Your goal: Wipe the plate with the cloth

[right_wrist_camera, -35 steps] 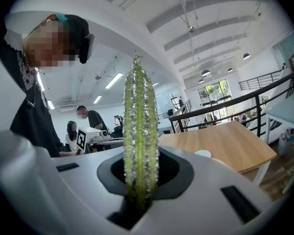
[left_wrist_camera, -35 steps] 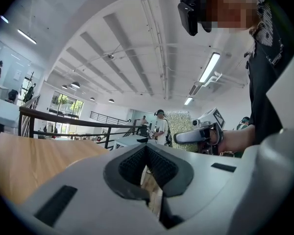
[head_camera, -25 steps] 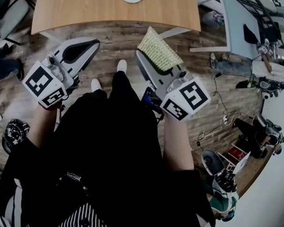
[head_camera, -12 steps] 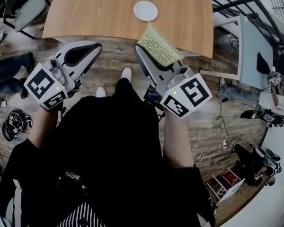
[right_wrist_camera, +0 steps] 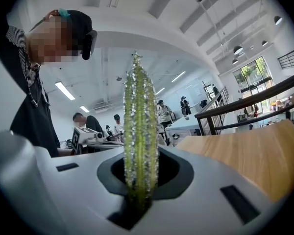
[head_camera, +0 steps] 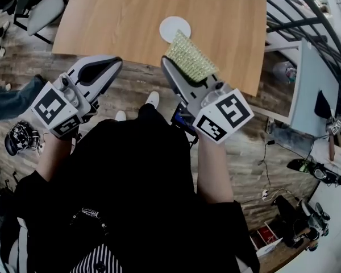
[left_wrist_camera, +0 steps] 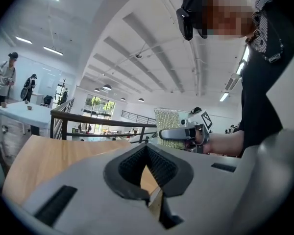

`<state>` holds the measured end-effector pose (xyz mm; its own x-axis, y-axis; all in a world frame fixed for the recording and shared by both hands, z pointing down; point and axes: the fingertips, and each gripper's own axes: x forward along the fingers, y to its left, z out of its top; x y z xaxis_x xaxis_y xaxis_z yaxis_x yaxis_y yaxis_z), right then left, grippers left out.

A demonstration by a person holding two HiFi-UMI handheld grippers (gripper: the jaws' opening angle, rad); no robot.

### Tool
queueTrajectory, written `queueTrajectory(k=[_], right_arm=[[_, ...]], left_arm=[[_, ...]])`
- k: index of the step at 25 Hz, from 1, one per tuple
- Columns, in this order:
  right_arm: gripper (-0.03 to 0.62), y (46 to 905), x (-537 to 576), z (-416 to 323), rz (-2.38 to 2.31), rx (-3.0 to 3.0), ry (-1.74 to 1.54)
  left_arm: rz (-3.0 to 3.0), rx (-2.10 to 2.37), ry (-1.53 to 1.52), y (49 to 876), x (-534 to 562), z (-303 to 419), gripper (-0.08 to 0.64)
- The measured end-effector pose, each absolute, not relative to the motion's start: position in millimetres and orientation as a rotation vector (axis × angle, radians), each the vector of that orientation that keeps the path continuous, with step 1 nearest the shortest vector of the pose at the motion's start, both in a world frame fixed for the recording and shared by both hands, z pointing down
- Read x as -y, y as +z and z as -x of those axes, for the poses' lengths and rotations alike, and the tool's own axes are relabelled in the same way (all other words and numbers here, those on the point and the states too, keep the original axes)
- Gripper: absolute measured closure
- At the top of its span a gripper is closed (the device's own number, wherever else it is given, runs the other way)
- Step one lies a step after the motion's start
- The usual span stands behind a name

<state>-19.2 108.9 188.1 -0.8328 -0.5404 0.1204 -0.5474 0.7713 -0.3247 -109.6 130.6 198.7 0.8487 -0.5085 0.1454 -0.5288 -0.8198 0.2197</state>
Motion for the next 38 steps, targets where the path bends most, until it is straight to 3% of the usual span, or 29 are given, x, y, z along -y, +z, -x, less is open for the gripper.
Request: queueTrajectory(k=[11, 18, 31, 38], right_arm=[[0.545, 195.7, -68.8, -44.2, -0.856, 2.99, 0.579], [0.545, 206.9, -14.9, -118.2, -1.165, 2.989, 0.647], [0.545, 232.7, -24.2, -272.7, -1.661, 2.71, 0.623], [0.545, 238.7, 17.1, -258.6, -1.692, 2.624, 0.546]], left_arm=[[-2.782, 0.728, 0.283, 204.8, -105.8, 34.8, 0.566], [-2.804, 0.518, 0.308, 219.4, -27.9, -18.0, 0.566], [-2.856, -0.006, 0.251, 234.7, 5.4, -176.8, 0.566], [-2.947, -0.082, 0.305, 248.6, 36.9, -165.6, 0.566]])
